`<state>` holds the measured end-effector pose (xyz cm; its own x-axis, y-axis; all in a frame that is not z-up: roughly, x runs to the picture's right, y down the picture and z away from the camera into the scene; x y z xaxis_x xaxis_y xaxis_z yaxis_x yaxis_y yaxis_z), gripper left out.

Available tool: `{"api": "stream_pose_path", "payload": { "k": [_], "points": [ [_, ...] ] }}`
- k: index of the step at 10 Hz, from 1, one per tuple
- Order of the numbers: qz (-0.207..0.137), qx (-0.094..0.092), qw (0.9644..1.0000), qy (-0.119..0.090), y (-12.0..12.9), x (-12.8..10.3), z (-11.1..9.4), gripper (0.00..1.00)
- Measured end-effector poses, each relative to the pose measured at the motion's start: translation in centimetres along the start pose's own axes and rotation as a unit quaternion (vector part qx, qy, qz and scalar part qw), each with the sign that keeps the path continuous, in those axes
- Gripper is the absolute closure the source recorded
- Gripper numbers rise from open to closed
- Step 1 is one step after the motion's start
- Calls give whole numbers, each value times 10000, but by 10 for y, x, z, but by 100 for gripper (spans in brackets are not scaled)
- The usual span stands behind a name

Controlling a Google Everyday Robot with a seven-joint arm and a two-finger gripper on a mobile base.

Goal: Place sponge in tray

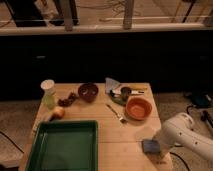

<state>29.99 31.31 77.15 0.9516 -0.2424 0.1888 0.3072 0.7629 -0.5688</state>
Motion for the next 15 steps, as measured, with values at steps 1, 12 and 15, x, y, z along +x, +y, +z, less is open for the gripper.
{"api": "stream_pose_path", "payload": {
  "k": [1, 12, 15],
  "points": [
    [25, 29, 10000, -2, -1, 1, 2, 85],
    [-51, 67, 9999, 137, -6, 2, -40, 97],
    [-113, 94, 9997, 204, -12, 1, -66, 97]
  ]
}}
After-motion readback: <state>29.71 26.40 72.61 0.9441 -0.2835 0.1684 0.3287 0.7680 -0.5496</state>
